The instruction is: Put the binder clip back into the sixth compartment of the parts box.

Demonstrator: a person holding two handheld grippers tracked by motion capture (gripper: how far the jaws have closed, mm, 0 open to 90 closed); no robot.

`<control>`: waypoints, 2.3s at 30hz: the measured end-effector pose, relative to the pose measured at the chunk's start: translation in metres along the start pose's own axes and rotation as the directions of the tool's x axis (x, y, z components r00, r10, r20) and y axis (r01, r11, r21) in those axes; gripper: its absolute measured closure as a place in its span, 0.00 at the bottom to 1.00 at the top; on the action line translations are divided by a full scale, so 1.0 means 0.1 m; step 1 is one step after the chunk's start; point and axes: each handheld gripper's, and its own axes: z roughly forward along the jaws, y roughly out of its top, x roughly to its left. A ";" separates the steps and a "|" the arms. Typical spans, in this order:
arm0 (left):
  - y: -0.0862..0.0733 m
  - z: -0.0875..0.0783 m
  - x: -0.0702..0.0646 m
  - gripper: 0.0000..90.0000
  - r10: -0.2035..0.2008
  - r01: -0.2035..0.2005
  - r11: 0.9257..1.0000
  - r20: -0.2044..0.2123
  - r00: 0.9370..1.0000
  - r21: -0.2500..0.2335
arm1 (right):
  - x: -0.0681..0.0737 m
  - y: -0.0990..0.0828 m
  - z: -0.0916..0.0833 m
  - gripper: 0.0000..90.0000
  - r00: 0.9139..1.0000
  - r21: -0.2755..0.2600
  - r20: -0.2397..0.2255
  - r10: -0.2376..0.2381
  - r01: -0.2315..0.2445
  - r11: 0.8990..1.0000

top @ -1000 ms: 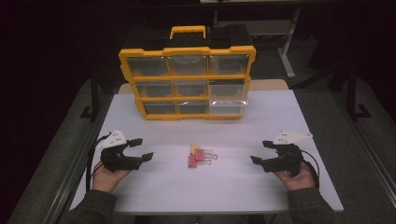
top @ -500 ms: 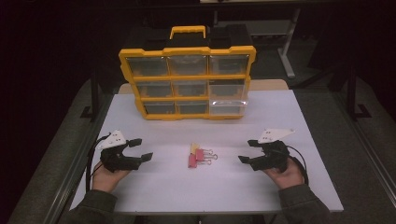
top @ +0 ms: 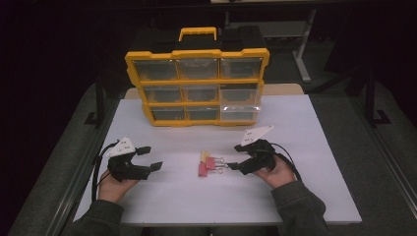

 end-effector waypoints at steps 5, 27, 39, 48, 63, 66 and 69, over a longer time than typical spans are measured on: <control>0.00 -0.01 0.01 0.27 -0.001 0.001 1.000 0.002 1.000 -0.005 | -0.03 0.09 0.17 0.35 0.999 0.027 -0.040 -0.024 0.025 0.999; 0.01 -0.03 0.02 0.27 -0.021 0.021 0.999 0.017 1.000 -0.036 | 0.00 0.26 0.76 0.37 0.979 0.114 -0.133 -0.153 0.168 0.979; 0.01 -0.01 0.02 0.27 -0.027 0.028 0.999 0.034 0.999 -0.044 | 0.01 0.26 0.85 0.50 0.968 0.124 -0.133 -0.214 0.230 0.965; 0.01 -0.03 0.03 0.27 -0.026 0.027 0.999 0.032 0.999 -0.045 | -0.02 0.24 0.81 0.53 0.969 0.123 -0.147 -0.199 0.218 0.968; 0.01 -0.05 0.02 0.26 -0.028 0.029 0.998 0.021 0.999 -0.054 | -0.04 0.27 0.43 0.54 0.972 0.032 -0.164 -0.166 0.174 0.984; 0.01 -0.05 0.03 0.26 -0.025 0.026 0.998 0.021 0.999 -0.051 | 0.00 0.32 0.34 0.54 0.971 0.032 -0.163 -0.175 0.183 0.983; 0.01 -0.05 0.03 0.26 -0.021 0.021 0.999 0.020 1.000 -0.045 | 0.01 0.38 0.24 0.54 0.968 0.032 -0.168 -0.187 0.195 0.980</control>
